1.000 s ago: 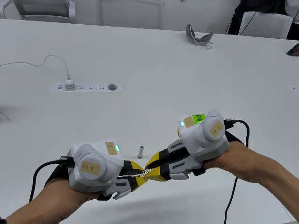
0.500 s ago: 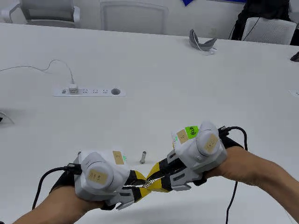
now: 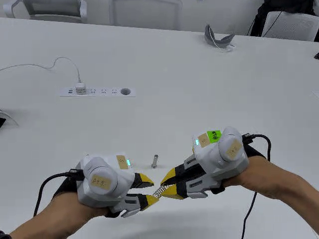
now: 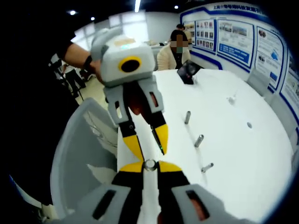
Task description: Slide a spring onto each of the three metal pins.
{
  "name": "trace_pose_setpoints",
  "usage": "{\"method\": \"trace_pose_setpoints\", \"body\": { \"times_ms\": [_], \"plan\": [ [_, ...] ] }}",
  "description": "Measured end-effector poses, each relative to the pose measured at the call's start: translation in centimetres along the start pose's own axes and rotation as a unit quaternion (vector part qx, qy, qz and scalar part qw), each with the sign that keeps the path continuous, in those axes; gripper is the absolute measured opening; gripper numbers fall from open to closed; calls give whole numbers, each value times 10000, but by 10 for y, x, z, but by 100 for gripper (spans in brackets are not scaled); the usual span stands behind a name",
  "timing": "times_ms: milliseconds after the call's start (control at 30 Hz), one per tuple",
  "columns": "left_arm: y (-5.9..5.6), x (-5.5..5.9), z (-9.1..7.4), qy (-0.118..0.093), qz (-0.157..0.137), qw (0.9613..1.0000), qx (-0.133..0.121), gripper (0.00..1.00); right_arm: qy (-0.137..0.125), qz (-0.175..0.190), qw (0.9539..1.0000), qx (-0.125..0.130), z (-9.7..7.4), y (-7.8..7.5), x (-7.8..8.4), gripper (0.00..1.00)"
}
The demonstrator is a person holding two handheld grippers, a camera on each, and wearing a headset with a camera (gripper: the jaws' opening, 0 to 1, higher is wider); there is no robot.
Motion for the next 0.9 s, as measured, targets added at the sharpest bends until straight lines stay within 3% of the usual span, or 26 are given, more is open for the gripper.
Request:
{"method": "trace_pose_setpoints", "body": {
  "times_ms": [167,467,900],
  "plan": [
    [4,9,-4,80,-105,9999,-89,22,32,43,10000,72,-3,-3,4,12],
    [17,20,-16,17,-376,9987,-342,26,149,67,9997,173,-3,-9,13,12],
    [35,51,-33,89,-874,9931,-778,35,311,80,9990,320,-3,-25,21,12]
  ]
}}
Point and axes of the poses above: the centre of the closed fingertips' face, and the gripper's own axes: z roughly forward along the fingers, y roughly to its left, x roughly out of its underside, the point moved 3 cm from there along -z, roughly backward along the fingers, and after that the axes turned 3 degrees about -x, right-handed, at the moved point
